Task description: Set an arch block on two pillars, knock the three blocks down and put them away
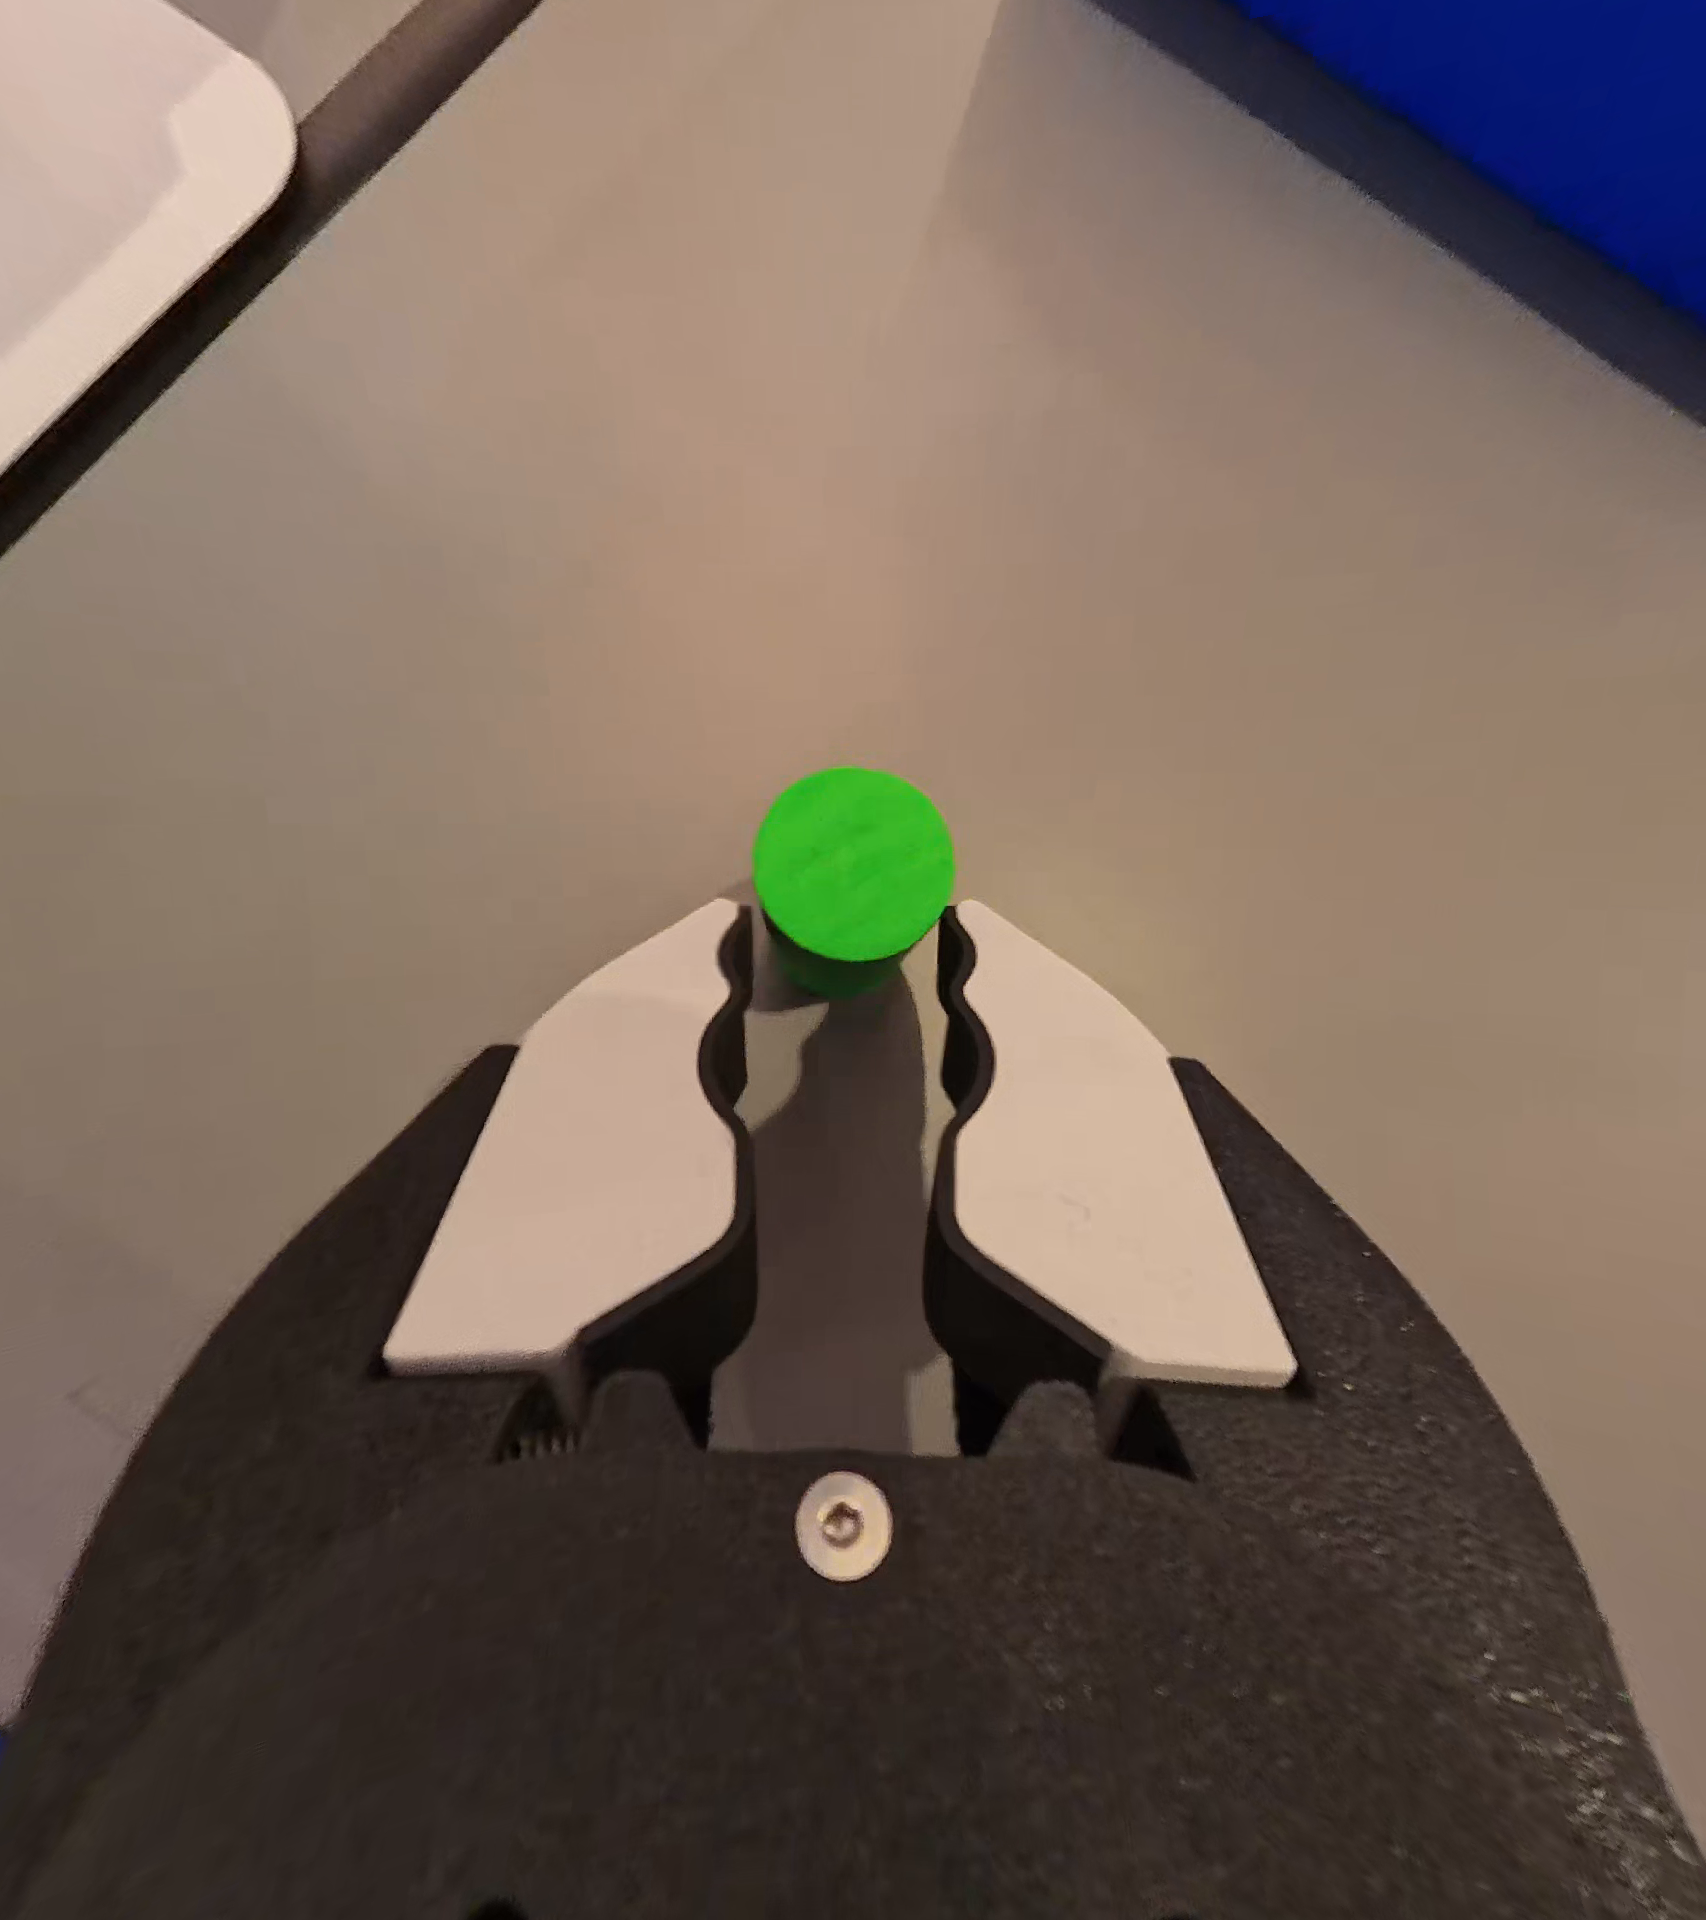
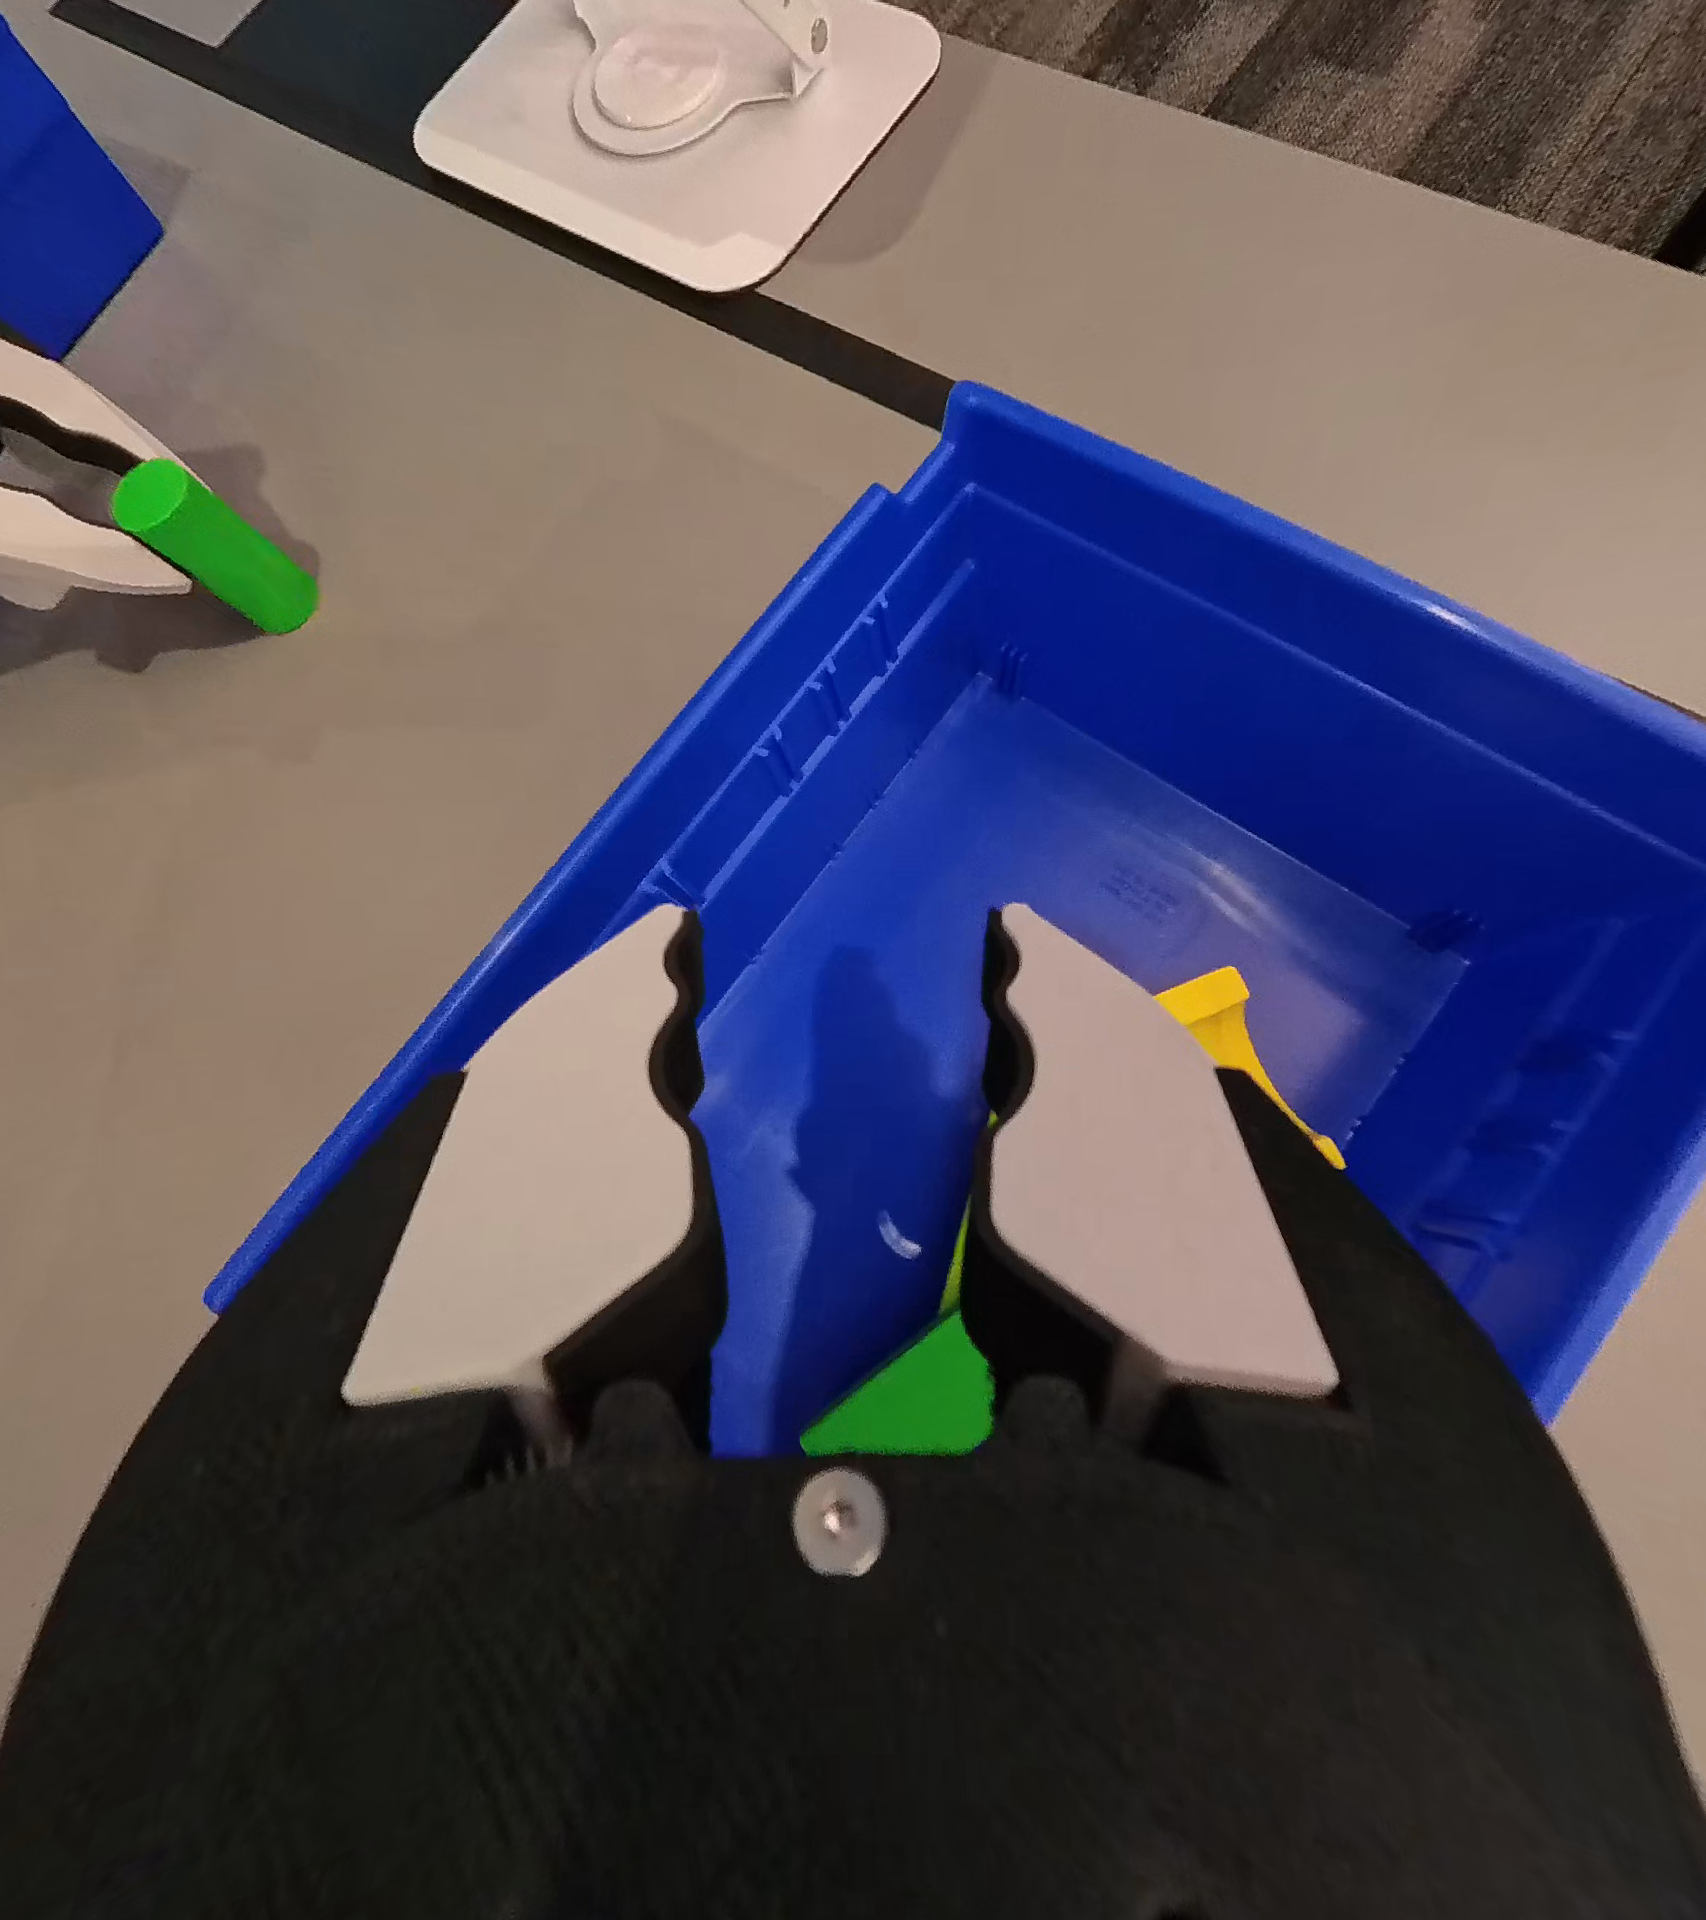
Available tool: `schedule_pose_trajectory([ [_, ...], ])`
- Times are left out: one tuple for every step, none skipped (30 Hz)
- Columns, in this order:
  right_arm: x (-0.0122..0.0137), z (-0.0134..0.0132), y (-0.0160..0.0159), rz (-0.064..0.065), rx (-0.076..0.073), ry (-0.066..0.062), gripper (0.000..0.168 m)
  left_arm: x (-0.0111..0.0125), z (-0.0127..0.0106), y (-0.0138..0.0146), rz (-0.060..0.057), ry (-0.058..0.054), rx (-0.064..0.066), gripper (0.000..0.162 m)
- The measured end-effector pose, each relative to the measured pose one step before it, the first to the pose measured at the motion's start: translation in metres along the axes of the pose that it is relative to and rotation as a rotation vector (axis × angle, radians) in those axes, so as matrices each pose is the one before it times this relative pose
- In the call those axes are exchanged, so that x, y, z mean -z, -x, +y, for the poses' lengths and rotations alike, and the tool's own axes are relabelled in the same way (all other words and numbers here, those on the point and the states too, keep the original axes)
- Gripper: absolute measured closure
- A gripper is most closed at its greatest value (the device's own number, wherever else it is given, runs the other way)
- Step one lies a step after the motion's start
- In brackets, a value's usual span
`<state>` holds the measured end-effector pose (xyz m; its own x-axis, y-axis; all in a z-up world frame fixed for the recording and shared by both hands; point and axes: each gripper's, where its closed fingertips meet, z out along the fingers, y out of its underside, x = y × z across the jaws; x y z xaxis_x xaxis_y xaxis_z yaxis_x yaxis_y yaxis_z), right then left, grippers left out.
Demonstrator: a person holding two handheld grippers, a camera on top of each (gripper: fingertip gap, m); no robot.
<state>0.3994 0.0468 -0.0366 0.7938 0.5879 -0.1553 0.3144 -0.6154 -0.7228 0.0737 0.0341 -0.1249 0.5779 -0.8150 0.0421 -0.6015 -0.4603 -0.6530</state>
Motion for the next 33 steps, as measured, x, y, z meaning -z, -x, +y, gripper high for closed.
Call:
schedule_pose_trajectory([
  [0.00035,0.00025,-0.00038,0.0013,-0.0008,-0.0002,0.115,0.0025,-0.00148,0.0005,-0.0073,-0.0011,0.013,0.12],
  [0.00049,0.00009,-0.00021,0.0002,-0.0001,-0.0008,0.115,0.00486,-0.00376,-0.00165,0.0002,-0.0089,0.0047,0.113],
  [0.00074,-0.00021,-0.00009,0.0001,0.0005,-0.0031,0.115,0.00791,-0.00512,-0.00305,0.0026,-0.0109,-0.0056,0.113],
  [0.00101,-0.00061,0.00006,-0.0007,0.0003,-0.0046,0.115,0.01106,-0.00681,-0.0043,0.0029,-0.0144,-0.0193,0.114],
  [0.00117,-0.00082,0.00007,-0.0007,0.0005,-0.0058,0.115,0.01489,-0.00738,-0.00558,0.0029,-0.0101,-0.0319,0.113],
  [0.00132,-0.00117,0.00003,-0.0002,0.0014,-0.0072,0.115,0.01859,-0.00559,-0.00728,0.0081,0.0066,-0.0536,0.114],
  [0.00141,-0.00124,0.0001,-0.0002,0.0017,-0.0075,0.115,0.02218,-0.00183,-0.00366,-0.0147,0.0252,-0.0641,0.112],
  [0.00134,-0.00103,-0.00004,-0.0005,0.0018,-0.0067,0.115,0.02398,0.00346,-0.00101,-0.0248,0.0305,-0.0637,0.11],
  [0.00137,-0.00097,-0.00002,-0.0003,0.0011,-0.0062,0.115,0.02332,0.01197,-0.00476,0.0079,0.0432,-0.0514,0.114],
  [0.00122,-0.00074,-0.0001,-0.0015,-0.0002,-0.0056,0.115,0.0204,0.01687,-0.00574,0.0181,0.0418,-0.032,0.115],
  [0.00123,-0.0006,-0.00018,-0.0013,-0.0007,-0.0052,0.115,0.01605,0.02056,-0.00602,0.0205,0.0411,-0.0223,0.115],
  [0.00118,-0.00019,-0.00034,-0.0003,-0.0019,-0.004,0.115,0.01193,0.02392,-0.0025,-0.0021,0.0564,-0.0303,0.116],
  [0.00143,0.00055,-0.00041,0.0009,-0.0018,-0.0003,0.115,0.00787,0.02385,0.00244,-0.0354,0.0514,-0.0397,0.117],
  [0.00172,0.0007,-0.00077,0.0043,0.0004,-0.0004,0.115,0.00351,0.02158,0.00106,-0.023,0.0357,-0.0275,0.119],
  [0.00195,0.00033,-0.00074,0.004,0.0005,-0.0028,0.115,0.00042,0.01964,-0.00171,0.0058,0.0395,-0.012,0.122],
  [0.00203,-0.00023,-0.00048,0.0013,-0.0028,-0.0051,0.115,-0.00162,0.01579,-0.00283,0.0257,0.036,0.0132,0.125],
  [0.00187,-0.00037,-0.00031,0.0001,-0.0051,-0.0064,0.115,-0.00262,0.01133,0.00045,0.0204,0.0258,0.0303,0.125],
  [0.00168,-0.00047,-0.00008,-0.0001,-0.0036,-0.0062,0.115,-0.00254,0.00723,0.00532,-0.0011,0.0156,0.0393,0.123],
  [0.0013,-0.00038,-0.00003,0.0006,-0.0012,-0.0051,0.115,-0.00274,0.0037,0.00503,0.0078,0.0012,0.0455,0.124],
  [0.00093,0.00003,0.00031,-0.0002,0.0,-0.0016,0.115,-0.0036,0.00345,0.00155,0.0333,0.0043,0.0462,0.126],
  [0.0006,0.00043,0.00033,-0.0003,0.0013,0.0019,0.115,-0.00435,0.00392,0.002,0.0258,0.0141,0.0317,0.125],
  [0.00019,0.00035,0.00011,0.0013,0.0023,0.0032,0.115,-0.00562,0.00387,-0.00019,0.0313,0.0119,0.0205,0.126],
  [-0.00002,0.00022,0.00012,0.0027,0.0024,0.0033,0.115,-0.00693,0.00429,-0.00558,0.0681,0.0154,0.0246,0.13],
  [-0.0002,0.00019,0.00056,-0.0005,0.0021,0.0031,0.115,-0.00738,0.00451,-0.00544,0.0737,0.024,0.0131,0.13],
  [-0.00047,0.00012,0.00161,-0.0064,0.0033,0.0024,0.115,-0.00689,0.00379,0.00366,0.0131,0.0234,0.0086,0.126],
  [-0.00054,0.00024,0.002,-0.0083,0.0047,0.0023,0.115,-0.00559,0.00311,0.00537,-0.0006,0.0228,0.0145,0.126],
  [-0.00074,0.00028,0.00172,-0.0079,0.0046,0.0022,0.115,-0.00417,0.00154,0.00284,0.0126,0.017,0.0133,0.128],
  [-0.00087,0.00053,0.0013,-0.0067,0.0034,0.0045,0.115,-0.00311,-0.00038,0.00366,0.0026,0.0068,0.0068,0.127],
  [-0.00083,0.00049,0.00045,-0.0023,0.002,0.0045,0.115,-0.00277,-0.00019,0.00242,0.005,0.0075,0.0031,0.128],
  [-0.00075,0.00029,0.00022,-0.0008,0.0006,0.0031,0.115,-0.0026,0.00016,-0.00028,0.0155,0.0074,-0.0008,0.131],
  [-0.00063,0.00024,0.00044,-0.0026,-0.0002,0.0031,0.115,-0.00282,0.00092,-0.00084,0.0149,0.0125,-0.0022,0.132],
  [-0.00051,0.00037,0.00081,-0.0035,0.0009,0.0026,0.115,-0.0026,0.00198,0.00159,-0.004,0.0197,-0.0041,0.132],
  [-0.00048,0.00045,0.00092,-0.0039,0.002,0.003,0.115,-0.00228,0.00143,0.00301,-0.0143,0.0143,0.0,0.135],
])
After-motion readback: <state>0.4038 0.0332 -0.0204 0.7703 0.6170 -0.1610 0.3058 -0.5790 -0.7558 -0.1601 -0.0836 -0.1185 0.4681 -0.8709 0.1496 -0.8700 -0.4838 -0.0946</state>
